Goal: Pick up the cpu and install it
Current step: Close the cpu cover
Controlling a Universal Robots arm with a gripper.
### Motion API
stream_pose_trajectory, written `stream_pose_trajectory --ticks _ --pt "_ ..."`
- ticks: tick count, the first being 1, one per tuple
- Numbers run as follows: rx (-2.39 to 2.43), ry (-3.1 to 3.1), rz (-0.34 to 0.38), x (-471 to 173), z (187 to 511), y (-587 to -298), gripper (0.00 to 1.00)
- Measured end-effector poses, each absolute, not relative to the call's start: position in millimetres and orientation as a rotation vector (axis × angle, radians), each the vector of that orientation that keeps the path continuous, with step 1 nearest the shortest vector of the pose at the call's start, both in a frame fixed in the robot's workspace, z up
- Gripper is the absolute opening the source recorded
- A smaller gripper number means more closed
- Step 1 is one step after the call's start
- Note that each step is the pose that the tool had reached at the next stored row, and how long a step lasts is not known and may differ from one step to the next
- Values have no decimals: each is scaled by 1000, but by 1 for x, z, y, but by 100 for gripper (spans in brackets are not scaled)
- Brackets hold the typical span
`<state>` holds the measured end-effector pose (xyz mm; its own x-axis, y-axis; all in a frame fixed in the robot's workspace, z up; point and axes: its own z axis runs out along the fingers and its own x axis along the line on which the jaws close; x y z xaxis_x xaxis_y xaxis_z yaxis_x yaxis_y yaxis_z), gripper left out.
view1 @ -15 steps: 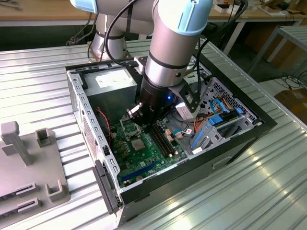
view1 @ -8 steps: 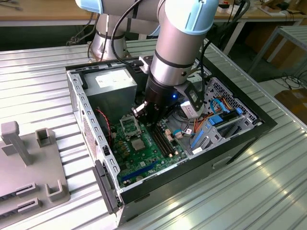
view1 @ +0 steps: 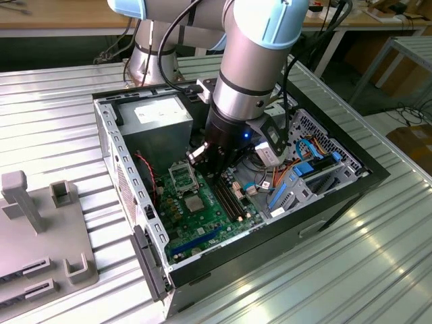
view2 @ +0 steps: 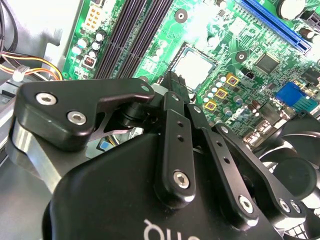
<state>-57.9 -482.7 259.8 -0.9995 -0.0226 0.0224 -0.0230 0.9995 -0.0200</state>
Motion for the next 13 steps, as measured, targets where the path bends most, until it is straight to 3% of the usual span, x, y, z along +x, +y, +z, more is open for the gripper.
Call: stream_pose_trajectory --ticks 13 --pt "64 -3119 32 -56 260 -482 11"
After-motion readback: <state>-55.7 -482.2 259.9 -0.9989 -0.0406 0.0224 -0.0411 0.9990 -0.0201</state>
